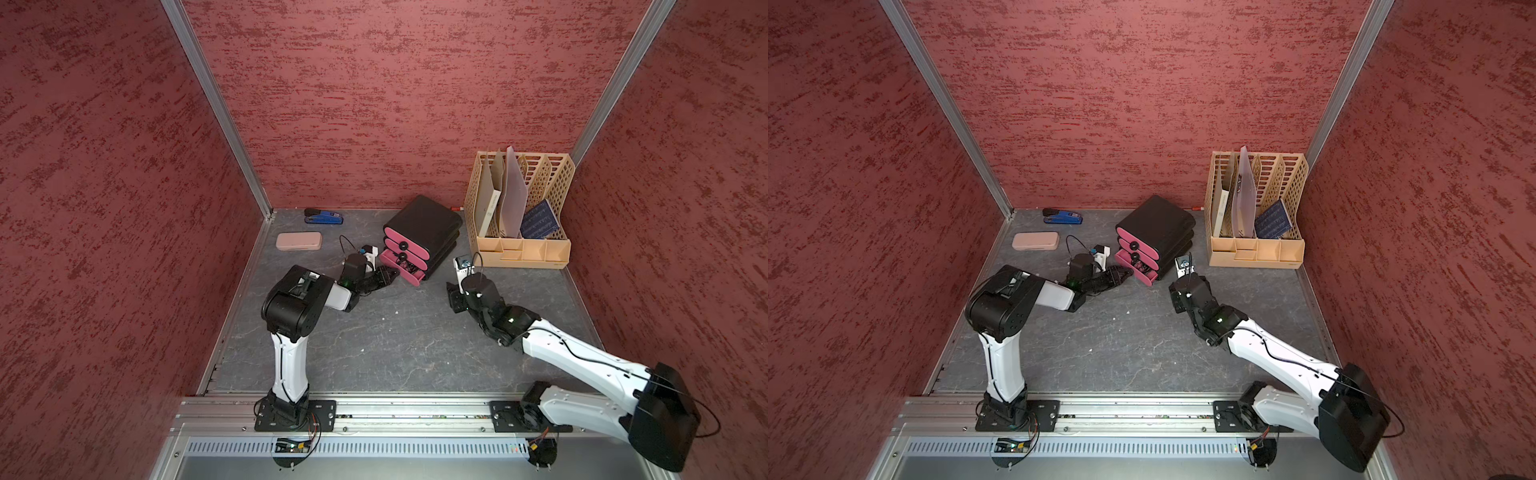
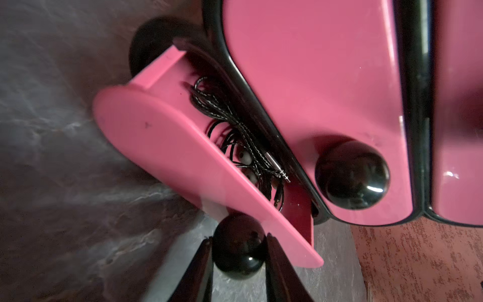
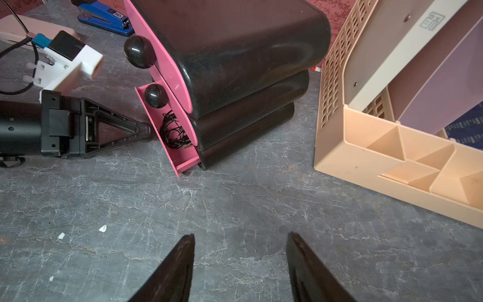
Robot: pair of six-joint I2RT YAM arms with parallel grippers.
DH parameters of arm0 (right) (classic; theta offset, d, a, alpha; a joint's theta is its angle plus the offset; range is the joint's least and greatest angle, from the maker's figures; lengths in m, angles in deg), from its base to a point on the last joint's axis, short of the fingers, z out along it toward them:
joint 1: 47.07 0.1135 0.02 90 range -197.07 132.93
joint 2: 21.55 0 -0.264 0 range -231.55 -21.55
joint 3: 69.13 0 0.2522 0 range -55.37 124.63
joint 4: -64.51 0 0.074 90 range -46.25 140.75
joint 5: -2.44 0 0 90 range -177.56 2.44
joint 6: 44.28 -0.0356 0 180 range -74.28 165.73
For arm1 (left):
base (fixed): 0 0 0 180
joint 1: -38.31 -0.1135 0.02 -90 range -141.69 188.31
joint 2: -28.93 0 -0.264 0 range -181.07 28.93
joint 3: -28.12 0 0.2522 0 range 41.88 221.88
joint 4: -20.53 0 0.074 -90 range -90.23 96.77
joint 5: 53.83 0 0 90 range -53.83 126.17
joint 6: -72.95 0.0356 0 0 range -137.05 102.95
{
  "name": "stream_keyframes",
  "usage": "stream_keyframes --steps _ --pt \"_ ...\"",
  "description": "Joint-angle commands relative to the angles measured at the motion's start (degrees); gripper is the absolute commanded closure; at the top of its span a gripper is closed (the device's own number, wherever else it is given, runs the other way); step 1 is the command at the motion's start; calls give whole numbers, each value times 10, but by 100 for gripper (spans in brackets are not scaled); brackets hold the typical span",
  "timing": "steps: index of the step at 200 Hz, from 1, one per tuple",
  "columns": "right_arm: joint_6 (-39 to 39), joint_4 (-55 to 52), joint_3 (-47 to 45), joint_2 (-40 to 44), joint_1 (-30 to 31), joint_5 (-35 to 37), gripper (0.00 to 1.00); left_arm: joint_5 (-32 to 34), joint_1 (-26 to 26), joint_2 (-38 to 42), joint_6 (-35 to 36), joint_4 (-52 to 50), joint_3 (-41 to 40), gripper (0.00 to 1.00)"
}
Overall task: Place the wired earphones into the drawer by color
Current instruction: Close the drawer in the storage box.
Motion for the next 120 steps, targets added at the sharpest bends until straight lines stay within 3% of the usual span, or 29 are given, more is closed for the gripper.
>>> stream_keyframes --steps 1,120 --pt "-3 13 -7 15 -1 -1 40 11 6 -15 -11 57 25 68" --pt "-3 11 -9 26 -1 -1 40 34 23 -67 -38 124 68 67"
